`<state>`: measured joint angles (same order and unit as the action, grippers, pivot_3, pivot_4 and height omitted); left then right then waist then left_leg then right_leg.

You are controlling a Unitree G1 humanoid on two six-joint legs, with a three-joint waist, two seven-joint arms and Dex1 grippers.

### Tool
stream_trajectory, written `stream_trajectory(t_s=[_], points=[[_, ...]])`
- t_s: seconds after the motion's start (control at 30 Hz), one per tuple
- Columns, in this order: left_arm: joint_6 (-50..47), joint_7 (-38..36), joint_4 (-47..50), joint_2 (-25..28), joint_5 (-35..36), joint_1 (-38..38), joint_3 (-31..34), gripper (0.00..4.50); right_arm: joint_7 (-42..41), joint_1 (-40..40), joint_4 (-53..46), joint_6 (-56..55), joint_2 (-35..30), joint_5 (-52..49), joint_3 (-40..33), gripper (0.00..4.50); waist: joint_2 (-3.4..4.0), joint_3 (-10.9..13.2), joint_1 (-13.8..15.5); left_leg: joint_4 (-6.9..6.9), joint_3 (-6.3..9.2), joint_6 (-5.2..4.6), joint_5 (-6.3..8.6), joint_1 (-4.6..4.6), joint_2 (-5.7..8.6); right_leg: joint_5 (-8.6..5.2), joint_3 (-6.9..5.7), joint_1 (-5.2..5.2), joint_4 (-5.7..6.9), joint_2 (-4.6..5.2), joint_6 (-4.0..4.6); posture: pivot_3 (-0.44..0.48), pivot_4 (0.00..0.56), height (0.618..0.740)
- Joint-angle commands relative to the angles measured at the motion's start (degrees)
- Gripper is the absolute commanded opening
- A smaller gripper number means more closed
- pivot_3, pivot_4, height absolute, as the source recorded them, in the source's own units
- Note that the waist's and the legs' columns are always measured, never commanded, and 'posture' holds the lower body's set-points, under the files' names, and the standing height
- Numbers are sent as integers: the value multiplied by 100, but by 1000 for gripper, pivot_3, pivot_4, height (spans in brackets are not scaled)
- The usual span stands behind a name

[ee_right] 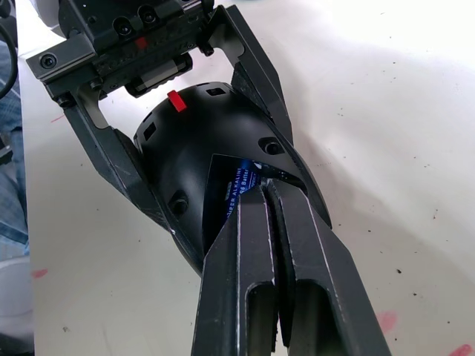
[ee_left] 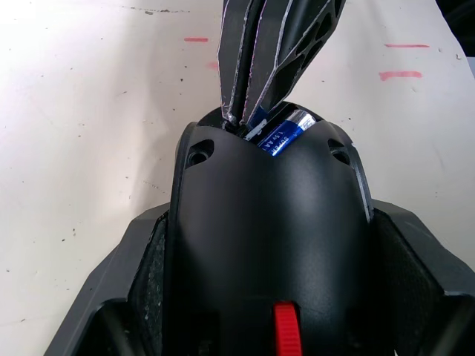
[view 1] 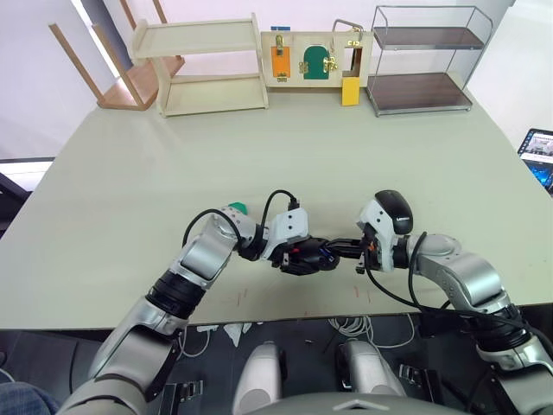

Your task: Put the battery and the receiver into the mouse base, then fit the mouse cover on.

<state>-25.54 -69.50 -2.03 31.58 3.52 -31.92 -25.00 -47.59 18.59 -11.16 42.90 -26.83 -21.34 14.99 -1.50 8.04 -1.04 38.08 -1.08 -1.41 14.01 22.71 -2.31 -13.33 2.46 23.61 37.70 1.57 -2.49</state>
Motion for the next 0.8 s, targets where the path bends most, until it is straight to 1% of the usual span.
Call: stream_trajectory(t_s=[0.03,0.13,0.2,0.33,0.43,0.5,0.63,0.73,0.8], points=[[-50,-37,15,2,2,64,-68,2991,-11,-331,549,64,-49,293,471,59,0,0,0,0,0,0,0,0,0,0,0,0,0,0,0,0,150,740],[-51,-46,39,17,4,69,-66,2991,-134,-411,390,-576,98,148,178,59,0,0,4,-1,0,0,0,1,0,0,-1,1,-1,0,0,0,150,740],[-40,-52,44,36,3,71,-57,2991,-240,-497,315,-1145,122,161,24,59,1,3,5,-2,0,0,0,2,0,-1,-1,1,-2,0,-1,0,150,740],[-47,-52,68,41,-1,76,-64,2991,-373,-660,236,-1852,84,193,-165,59,5,10,7,-2,0,0,0,7,0,-2,-1,4,-3,0,-2,0,150,740],[-35,-45,55,33,-8,78,-64,2991,-220,-764,80,-2162,320,-65,-555,59,7,23,7,-2,0,0,0,12,0,-2,-1,9,-2,1,-2,0,150,740],[-36,-42,63,26,-9,84,-66,2991,-341,-903,-37,-2349,284,-105,-630,59,16,33,16,-2,-1,0,0,13,0,-2,0,9,-2,1,-3,0,150,740],[-49,-30,97,17,-7,98,-72,2991,-306,-1143,-56,-2745,317,-108,-865,59,16,38,20,-2,-2,0,0,14,0,-2,0,9,-4,2,-3,0,150,740],[-41,-28,89,12,-13,91,-74,2991,-455,-1406,-18,-3237,272,-201,-1177,59,17,41,23,-2,-1,0,0,15,0,-2,-1,9,-4,2,-3,0,150,740],[-37,-31,85,14,-12,82,-70,2991,-820,-1587,1,-3413,79,-322,-1269,59,19,44,24,-2,-1,0,0,16,0,-2,-1,9,-5,2,-3,0,150,740]])
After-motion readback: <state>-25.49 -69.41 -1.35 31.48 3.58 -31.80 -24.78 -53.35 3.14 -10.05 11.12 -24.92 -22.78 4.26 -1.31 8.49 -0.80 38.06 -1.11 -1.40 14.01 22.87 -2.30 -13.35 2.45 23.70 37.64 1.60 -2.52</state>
